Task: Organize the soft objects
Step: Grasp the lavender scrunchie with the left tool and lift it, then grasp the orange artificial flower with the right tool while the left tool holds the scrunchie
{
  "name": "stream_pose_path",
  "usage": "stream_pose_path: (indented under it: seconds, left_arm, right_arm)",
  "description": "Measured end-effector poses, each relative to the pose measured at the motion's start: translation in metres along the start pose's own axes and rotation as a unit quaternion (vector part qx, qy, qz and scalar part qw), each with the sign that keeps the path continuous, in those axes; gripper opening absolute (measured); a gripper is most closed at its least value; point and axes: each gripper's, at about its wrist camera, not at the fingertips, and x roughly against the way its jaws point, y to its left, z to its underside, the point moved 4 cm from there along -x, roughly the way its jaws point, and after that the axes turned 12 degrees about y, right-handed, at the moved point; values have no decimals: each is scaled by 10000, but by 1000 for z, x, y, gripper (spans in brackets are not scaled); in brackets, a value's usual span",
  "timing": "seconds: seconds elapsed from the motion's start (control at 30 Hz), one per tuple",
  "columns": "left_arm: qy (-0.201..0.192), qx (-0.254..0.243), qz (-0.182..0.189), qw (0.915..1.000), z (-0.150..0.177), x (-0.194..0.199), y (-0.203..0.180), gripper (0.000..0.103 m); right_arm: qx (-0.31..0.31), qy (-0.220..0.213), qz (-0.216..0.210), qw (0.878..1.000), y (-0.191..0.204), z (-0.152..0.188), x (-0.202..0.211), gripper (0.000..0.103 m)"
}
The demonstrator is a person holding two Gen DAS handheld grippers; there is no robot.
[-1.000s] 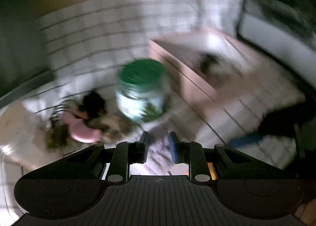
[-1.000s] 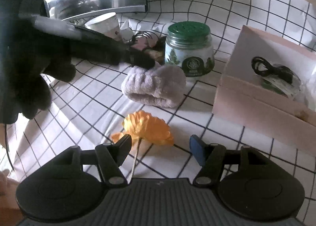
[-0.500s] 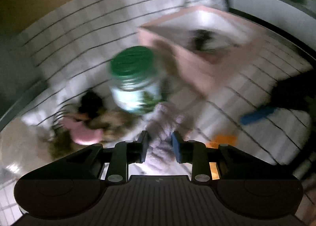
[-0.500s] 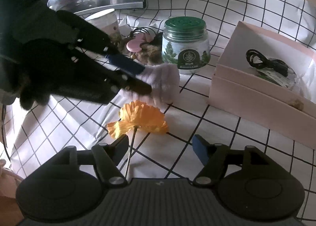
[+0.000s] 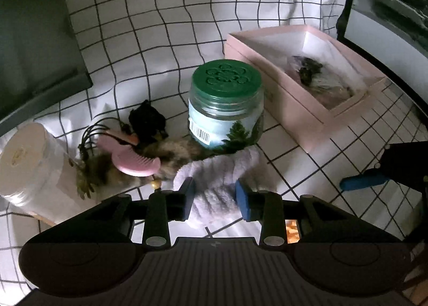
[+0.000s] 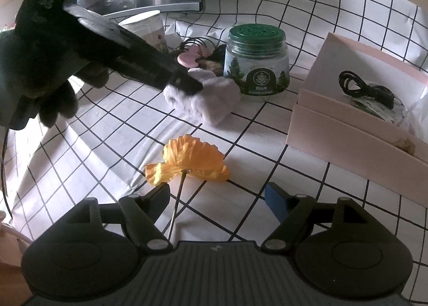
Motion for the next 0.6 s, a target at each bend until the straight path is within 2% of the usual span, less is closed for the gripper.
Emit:
stream_pose_path:
  seconds: [0.1, 0.17, 0.2, 0.27, 0.37, 0.47, 0.6]
  left_arm:
    - [66, 417, 235, 9988, -4, -5, 7, 39]
    - [132, 710, 138, 9973, -6, -8, 13, 44]
    - [175, 865, 117, 9960, -5, -10, 17, 48]
    - [292, 1212, 173, 9920, -3, -14, 25, 64]
    - [365, 1618, 270, 9858, 2, -19, 33, 76]
    - [246, 1807, 385, 9825, 4, -18, 34, 75]
    - [31, 1637, 612, 9846, 7, -17, 20, 65]
  right_arm:
    - [38, -4, 21, 10000, 1, 0, -1, 81]
    - [68, -11, 41, 10000, 2, 0, -1, 81]
    - [80, -15, 49, 10000, 3, 0, -1, 82]
    - [104, -24, 53, 9999, 3, 1, -1, 82]
    - [127, -44, 68, 9999, 4, 2, -2, 83]
    - [132, -70, 62, 9999, 5, 2, -3, 85]
    - [137, -89, 41, 9999, 5, 3, -3, 87]
